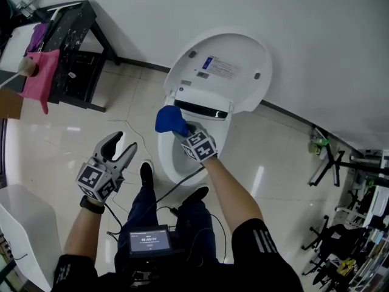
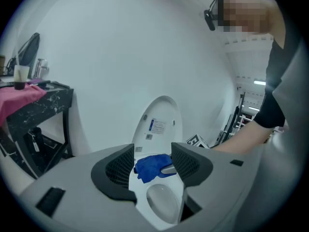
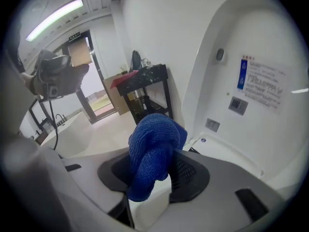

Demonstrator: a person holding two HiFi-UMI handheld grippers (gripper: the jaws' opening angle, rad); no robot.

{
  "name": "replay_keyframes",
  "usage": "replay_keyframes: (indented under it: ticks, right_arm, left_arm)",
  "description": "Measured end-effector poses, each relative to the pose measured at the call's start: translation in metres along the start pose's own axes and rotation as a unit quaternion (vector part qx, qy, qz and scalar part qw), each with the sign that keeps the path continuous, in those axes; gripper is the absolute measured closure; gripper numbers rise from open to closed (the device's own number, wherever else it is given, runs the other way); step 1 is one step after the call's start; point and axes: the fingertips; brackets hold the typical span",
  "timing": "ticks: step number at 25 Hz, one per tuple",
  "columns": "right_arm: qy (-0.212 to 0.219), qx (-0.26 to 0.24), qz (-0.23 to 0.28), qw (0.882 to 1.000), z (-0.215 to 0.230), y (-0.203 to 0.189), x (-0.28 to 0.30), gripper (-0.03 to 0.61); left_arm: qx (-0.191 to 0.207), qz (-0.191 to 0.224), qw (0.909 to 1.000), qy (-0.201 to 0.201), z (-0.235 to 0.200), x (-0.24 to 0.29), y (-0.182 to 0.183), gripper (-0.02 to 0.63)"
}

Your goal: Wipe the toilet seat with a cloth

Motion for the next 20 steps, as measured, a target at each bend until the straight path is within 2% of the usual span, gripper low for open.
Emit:
replay_keyframes:
  ticks: [8, 13, 20]
  right_arm:
    - [-0.042, 0.004, 0.091, 0.995, -0.030, 0.060, -0.127, 0.388]
    - [-0.083, 0.001, 0.137, 0.987, -0.056, 0.079, -0.209, 0.388]
    - [-0.140, 0.001, 0.194, 0.971, -0.085, 0.087, -0.307, 0.390]
  left_arm:
    - [0.057, 0.029, 0.9961, -0.061, 0.065, 0.005, 0.037, 0.380]
    - [0.070, 0.045, 0.9929, -0.085, 0.113, 0.007, 0.061, 0.380]
    - [0.106, 0.063, 0.9837, -0.130, 0.184, 0.005, 0.092, 0.380]
Point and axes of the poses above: the fingertips, and each gripper's own axes: x forward along the fingers, z to its right, y out of its top, and after that the axes turned 11 degrees about y, right-handed
